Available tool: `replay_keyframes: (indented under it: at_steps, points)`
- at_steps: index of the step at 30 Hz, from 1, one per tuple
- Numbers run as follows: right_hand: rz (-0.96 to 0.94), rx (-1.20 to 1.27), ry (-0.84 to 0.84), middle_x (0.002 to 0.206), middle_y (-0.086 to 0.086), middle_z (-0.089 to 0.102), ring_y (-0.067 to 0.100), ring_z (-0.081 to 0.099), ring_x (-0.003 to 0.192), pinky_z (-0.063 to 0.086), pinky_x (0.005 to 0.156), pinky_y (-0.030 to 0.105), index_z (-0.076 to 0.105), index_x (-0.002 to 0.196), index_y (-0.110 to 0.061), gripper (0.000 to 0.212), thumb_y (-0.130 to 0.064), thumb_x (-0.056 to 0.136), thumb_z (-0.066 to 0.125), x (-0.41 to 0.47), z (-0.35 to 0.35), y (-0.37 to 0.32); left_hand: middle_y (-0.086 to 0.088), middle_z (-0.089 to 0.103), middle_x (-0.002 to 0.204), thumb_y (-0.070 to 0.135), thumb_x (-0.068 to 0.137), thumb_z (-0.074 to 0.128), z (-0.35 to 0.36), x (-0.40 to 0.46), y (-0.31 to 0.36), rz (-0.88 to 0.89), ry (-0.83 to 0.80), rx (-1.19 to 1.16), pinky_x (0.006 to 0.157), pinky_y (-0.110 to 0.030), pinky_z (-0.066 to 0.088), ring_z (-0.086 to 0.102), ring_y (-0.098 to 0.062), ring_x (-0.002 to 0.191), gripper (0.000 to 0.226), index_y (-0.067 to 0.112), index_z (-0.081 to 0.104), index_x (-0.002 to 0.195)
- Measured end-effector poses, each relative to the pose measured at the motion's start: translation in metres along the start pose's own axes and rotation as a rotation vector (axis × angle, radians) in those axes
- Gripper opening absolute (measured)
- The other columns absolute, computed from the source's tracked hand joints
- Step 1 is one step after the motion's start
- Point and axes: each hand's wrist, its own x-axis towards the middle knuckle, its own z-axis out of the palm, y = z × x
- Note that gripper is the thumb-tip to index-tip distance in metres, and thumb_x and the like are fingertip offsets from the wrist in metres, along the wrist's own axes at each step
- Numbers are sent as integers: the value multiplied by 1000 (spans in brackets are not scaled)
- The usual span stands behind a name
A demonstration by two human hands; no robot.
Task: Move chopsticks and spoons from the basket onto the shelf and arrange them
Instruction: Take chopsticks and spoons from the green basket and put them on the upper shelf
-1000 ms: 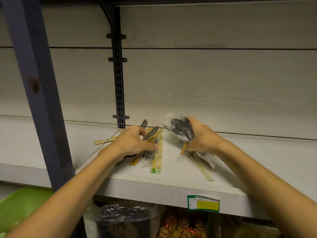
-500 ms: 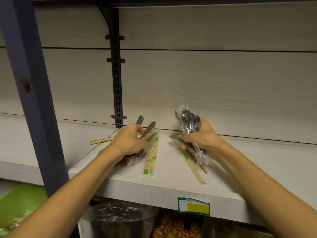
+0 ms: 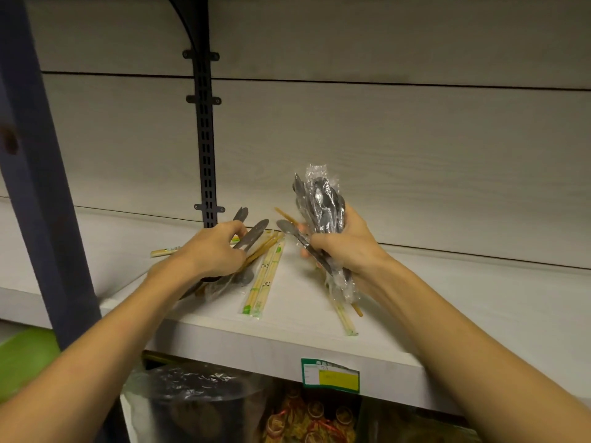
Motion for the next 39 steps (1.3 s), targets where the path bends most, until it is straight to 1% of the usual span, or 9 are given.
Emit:
replay_keyframes:
  at_steps: [3,9,16,19,24,29,31,33,39]
  points:
    - [63,-26,-10,102,18,65,22,69,61,49,46,25,46,119,-14,45,6,83,66,2,3,4,-2,60,100,36,87,58,4,-2,3,-17,-16,43,67,-30,44,57,-19,81,16,32,53,102]
    - [52,-37,16,101,19,67,24,69,64,48,45,25,44,115,-20,48,10,81,61,2,2,9,3,52,103,43,67,82,8,-5,6,-34,14,124,81,-31,45,49,-19,95,54,26,54,110]
    - [81,-171,-12,107,19,65,29,69,66,58,54,35,43,120,-13,51,11,81,63,-3,-2,9,-1,52,108,30,74,80,5,-8,1,-36,-31,90,79,-30,46,52,-20,93,46,24,56,114]
    - [175,-199,-110,93,18,67,30,68,59,56,48,33,46,121,-5,48,11,80,66,-7,2,6,-2,54,108,25,75,78,3,-5,0,-4,-22,114,73,-28,43,53,-20,91,40,20,58,109]
    - [178,-232,9,78,10,67,20,66,51,55,50,30,52,116,-2,44,10,78,69,-12,9,-11,-2,53,95,13,76,68,2,0,-1,20,-1,93,61,-27,41,54,-24,89,32,21,55,104]
    - [111,-378,205,90,7,61,21,60,74,55,72,37,55,115,-5,45,0,75,76,-30,13,-18,-4,55,101,19,78,69,-9,10,-11,46,-5,24,65,-29,39,54,-25,92,30,18,52,103]
    - [77,-397,329,99,5,61,21,61,87,54,76,33,51,118,-11,50,-6,76,77,-37,13,-14,-8,55,105,27,80,71,-15,14,-15,64,52,-35,69,-29,39,53,-27,91,32,18,49,102]
    - [63,-372,427,107,7,61,27,64,98,54,87,43,45,122,-15,59,-9,74,79,-42,12,-9,-10,57,105,29,80,71,-21,17,-20,87,150,-87,67,-30,37,53,-29,89,33,20,47,100]
    - [91,-400,422,109,4,57,24,59,102,52,88,38,41,132,-14,67,-5,76,77,-47,16,-3,-7,62,86,19,81,68,-27,7,-28,275,312,-159,64,-36,42,57,-34,84,26,23,50,100]
